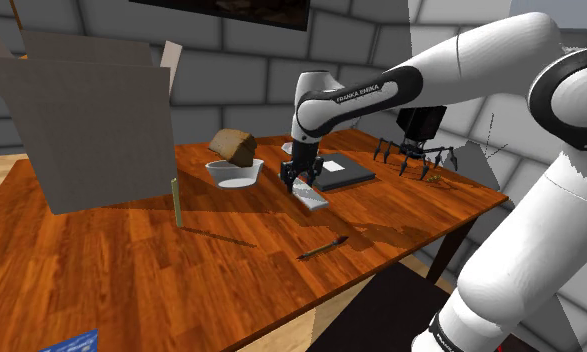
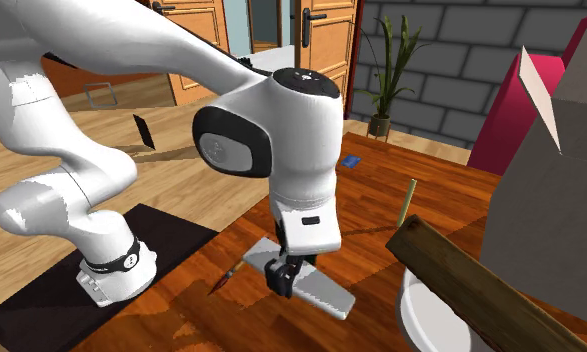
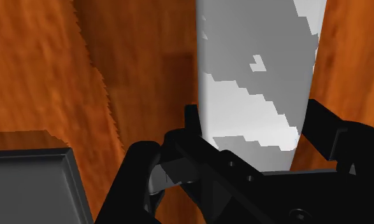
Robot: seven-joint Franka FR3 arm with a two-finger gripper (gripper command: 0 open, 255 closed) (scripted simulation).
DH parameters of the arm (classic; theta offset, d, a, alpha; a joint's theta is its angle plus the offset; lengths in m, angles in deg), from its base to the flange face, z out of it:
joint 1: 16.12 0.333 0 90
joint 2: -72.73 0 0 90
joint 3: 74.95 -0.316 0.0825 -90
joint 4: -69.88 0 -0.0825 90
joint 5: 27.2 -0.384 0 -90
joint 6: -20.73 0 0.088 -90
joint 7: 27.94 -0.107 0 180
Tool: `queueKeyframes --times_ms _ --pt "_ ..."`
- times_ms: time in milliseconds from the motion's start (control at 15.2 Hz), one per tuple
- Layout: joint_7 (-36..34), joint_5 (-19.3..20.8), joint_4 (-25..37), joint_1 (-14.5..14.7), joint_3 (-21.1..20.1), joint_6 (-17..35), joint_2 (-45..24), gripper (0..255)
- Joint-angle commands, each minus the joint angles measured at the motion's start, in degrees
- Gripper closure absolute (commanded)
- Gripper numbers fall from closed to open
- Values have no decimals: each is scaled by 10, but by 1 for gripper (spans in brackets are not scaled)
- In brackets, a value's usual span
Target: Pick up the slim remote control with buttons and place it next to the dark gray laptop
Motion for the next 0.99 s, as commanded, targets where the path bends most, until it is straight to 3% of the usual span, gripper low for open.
queueKeyframes --times_ms 0,924 --pt "28 0 -9 -12 14 3 7 255" --pt "223 14 1 -104 125 3 -4 255"
